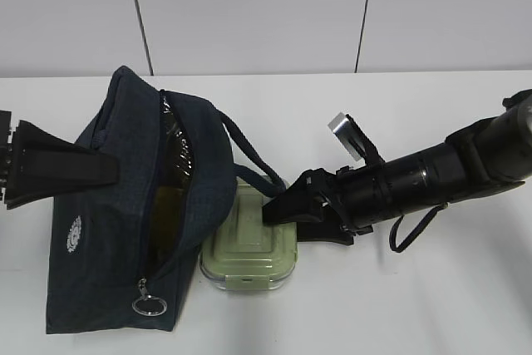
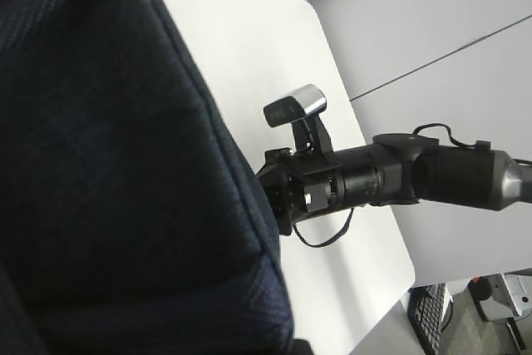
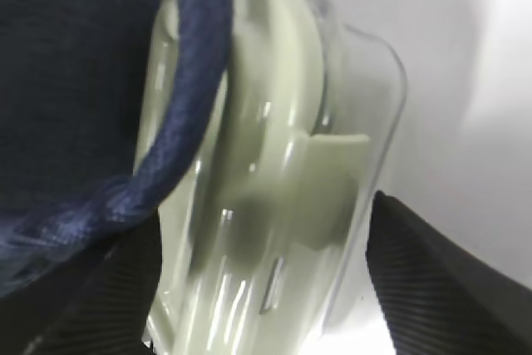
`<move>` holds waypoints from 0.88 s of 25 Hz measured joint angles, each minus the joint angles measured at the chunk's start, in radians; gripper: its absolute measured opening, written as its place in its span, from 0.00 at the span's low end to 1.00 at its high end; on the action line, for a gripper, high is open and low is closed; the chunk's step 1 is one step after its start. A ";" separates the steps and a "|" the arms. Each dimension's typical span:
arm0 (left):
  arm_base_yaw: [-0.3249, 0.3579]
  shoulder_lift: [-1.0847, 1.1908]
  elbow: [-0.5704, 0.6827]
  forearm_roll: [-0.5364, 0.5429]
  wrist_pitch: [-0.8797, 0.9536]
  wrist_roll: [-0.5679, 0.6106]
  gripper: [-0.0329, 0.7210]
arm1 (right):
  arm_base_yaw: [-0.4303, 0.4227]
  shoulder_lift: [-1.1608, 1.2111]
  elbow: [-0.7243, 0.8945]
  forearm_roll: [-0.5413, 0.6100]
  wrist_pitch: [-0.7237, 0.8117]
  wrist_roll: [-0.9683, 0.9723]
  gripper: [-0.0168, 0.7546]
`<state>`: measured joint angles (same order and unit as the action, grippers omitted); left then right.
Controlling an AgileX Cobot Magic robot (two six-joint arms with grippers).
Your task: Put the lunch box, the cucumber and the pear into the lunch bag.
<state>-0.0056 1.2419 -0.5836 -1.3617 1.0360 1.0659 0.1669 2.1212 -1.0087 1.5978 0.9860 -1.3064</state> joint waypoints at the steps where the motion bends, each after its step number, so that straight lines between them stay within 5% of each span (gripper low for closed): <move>1: 0.000 0.000 0.000 0.000 0.000 0.000 0.02 | 0.000 0.002 0.000 0.000 0.000 0.001 0.79; 7: 0.000 0.000 0.000 0.000 0.000 0.000 0.02 | 0.000 0.021 -0.006 -0.004 0.007 0.004 0.78; 22: 0.000 0.000 0.000 0.000 0.000 0.000 0.02 | 0.000 0.064 -0.029 -0.005 0.097 0.013 0.53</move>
<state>-0.0056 1.2419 -0.5836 -1.3617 1.0360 1.0659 0.1669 2.1850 -1.0377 1.5929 1.0829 -1.2937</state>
